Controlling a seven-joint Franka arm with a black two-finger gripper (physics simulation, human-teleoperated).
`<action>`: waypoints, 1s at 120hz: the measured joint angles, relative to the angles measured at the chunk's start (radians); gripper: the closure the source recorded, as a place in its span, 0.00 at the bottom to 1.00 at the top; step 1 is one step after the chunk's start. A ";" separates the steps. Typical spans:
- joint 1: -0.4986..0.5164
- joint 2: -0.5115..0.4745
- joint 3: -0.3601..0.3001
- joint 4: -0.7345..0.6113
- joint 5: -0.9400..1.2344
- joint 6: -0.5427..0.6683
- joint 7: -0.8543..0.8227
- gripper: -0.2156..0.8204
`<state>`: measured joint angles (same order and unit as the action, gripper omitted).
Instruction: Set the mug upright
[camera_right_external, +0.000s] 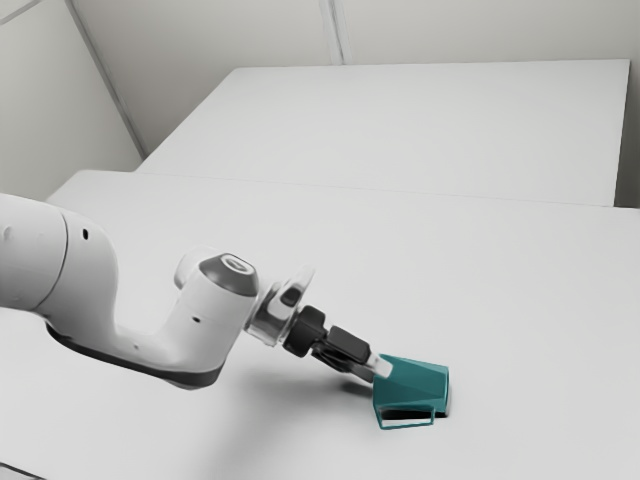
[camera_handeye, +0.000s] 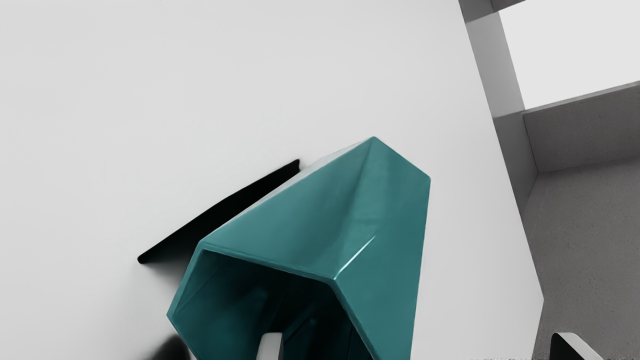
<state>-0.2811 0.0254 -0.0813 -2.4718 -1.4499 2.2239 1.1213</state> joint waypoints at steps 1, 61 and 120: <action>-0.001 0.001 0.000 0.000 -0.001 0.000 0.002 0.23; -0.065 0.019 0.000 0.003 -0.052 0.030 0.085 0.23; -0.091 0.018 0.000 0.003 -0.069 0.059 0.123 0.44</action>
<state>-0.3721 0.0436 -0.0813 -2.4685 -1.5188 2.2825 1.2441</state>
